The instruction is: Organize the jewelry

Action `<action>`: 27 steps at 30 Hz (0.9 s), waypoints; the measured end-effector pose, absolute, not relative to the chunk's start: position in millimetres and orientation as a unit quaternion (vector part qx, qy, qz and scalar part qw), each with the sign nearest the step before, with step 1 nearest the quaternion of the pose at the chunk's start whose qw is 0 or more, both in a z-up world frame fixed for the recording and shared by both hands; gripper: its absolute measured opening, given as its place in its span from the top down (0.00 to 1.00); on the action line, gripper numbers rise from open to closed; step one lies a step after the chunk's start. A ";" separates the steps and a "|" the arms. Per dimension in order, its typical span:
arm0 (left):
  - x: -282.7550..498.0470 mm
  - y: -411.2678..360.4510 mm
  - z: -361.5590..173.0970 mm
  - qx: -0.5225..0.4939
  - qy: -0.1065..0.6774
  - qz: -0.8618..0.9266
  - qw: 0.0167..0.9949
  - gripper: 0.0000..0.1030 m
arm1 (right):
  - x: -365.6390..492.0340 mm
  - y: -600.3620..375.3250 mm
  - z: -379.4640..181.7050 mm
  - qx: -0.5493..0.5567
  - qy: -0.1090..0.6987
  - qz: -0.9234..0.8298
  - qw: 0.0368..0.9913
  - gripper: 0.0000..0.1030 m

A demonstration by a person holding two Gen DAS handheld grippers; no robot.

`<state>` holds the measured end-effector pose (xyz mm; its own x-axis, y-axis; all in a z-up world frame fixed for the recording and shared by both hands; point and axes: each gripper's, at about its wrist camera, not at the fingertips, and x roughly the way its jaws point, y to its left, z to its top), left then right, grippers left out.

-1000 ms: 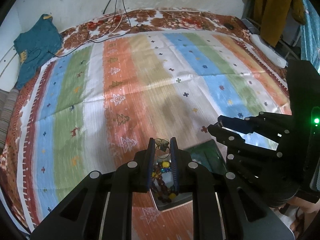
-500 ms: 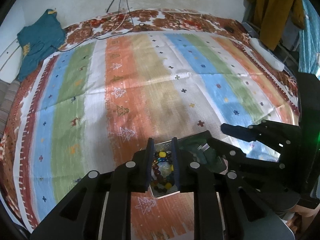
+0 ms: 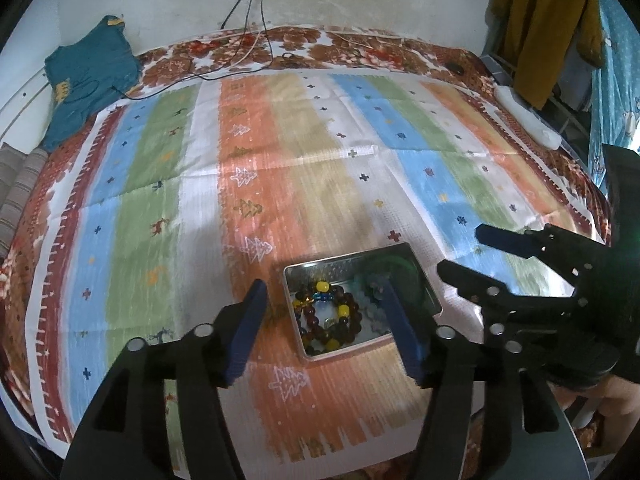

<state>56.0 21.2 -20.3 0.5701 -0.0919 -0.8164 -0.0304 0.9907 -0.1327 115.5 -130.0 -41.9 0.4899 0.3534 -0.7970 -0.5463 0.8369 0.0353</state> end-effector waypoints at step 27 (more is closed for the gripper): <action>10.7 13.2 -0.6 -0.055 0.402 -0.016 0.914 0.06 | 76.8 -170.4 -8.7 -0.065 0.364 0.276 0.887 0.09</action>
<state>10.7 13.2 -0.6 0.6760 -0.0737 -0.7332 -0.0140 0.9935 -0.1128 76.8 -170.4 -8.7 0.5824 0.4425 -0.6819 -0.5376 0.8389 0.0852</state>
